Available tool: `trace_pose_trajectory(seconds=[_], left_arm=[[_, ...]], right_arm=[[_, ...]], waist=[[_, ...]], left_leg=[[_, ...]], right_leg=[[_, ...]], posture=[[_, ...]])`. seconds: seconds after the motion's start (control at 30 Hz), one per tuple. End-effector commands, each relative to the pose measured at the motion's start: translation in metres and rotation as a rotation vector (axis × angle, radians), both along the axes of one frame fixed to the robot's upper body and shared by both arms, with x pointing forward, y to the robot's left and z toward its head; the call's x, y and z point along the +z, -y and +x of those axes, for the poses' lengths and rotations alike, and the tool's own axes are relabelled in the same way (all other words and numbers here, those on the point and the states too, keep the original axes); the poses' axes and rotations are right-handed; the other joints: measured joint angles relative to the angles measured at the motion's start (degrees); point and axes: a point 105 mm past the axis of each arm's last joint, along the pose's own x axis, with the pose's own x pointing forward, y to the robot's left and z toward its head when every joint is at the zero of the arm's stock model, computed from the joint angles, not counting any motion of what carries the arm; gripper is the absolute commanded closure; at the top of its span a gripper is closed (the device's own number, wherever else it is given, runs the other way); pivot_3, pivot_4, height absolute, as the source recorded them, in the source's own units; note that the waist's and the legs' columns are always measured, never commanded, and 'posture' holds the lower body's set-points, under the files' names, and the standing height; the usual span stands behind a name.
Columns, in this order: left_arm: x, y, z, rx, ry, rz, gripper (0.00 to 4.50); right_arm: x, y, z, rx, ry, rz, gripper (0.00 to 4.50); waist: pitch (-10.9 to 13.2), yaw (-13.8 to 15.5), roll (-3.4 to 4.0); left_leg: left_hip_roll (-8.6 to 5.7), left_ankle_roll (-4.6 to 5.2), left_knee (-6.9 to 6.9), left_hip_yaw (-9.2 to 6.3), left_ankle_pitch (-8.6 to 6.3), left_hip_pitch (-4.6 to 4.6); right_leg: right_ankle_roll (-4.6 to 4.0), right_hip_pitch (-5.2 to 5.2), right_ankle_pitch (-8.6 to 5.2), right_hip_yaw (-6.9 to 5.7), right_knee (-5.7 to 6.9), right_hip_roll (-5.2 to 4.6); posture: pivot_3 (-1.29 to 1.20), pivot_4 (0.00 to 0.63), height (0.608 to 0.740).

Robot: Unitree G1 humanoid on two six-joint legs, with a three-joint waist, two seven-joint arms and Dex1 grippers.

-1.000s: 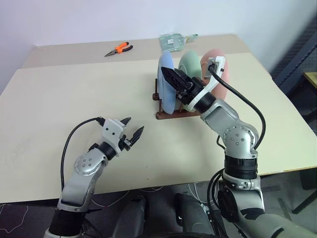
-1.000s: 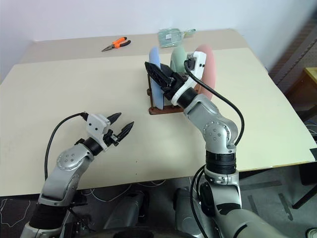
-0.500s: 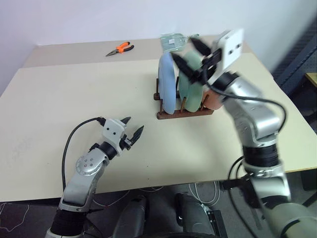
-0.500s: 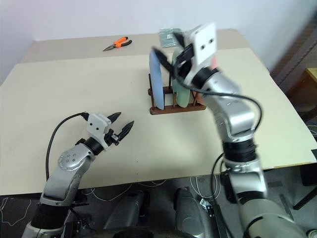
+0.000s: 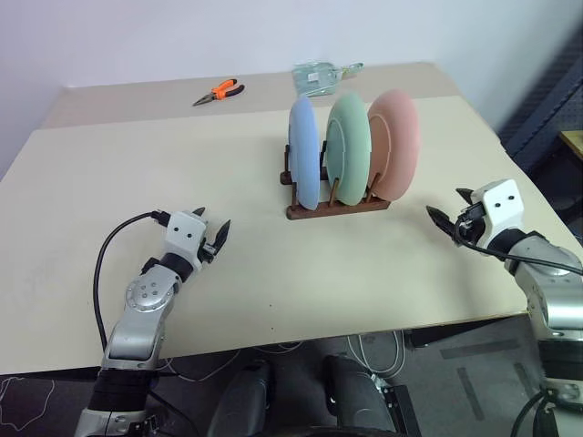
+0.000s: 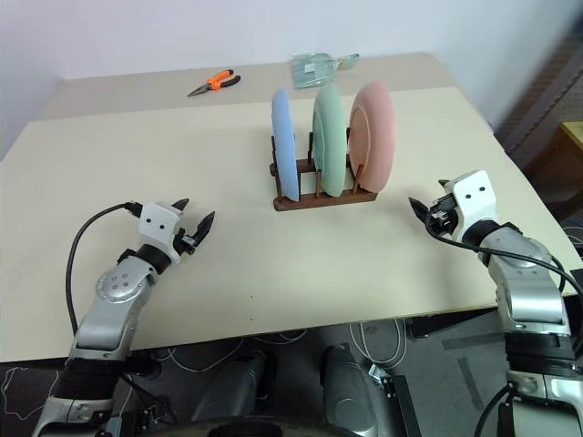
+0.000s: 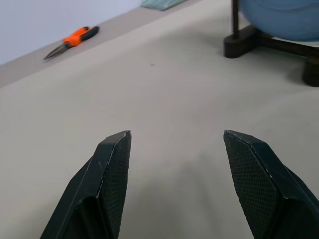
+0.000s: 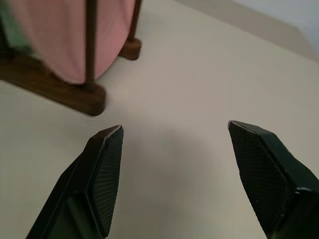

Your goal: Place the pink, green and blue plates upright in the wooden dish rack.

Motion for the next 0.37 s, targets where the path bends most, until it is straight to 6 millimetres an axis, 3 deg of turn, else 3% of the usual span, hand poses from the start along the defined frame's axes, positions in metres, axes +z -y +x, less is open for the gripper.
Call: trace_pose_trajectory(seconds=[0.03,0.37], left_arm=[[0.006,-0.005,-0.003,-0.007,0.026,0.024,1.48],[0.000,-0.011,-0.015,0.020,0.002,0.027,1.48]], right_arm=[[0.009,-0.012,0.002,0.048,0.056,0.000,1.10],[0.009,-0.024,0.012,0.098,0.057,0.006,1.10]], waist=[[0.00,0.18,0.00],[0.00,0.41,-0.02]], left_leg=[[0.00,0.00,0.00,0.00,0.00,0.00],[-0.04,0.02,0.02,0.01,-0.02,-0.02]], right_leg=[[0.01,0.00,0.00,0.00,0.00,0.01],[0.03,0.00,0.00,0.00,-0.02,-0.06]], posture=[[0.00,0.150,0.738],[0.00,0.150,0.738]])
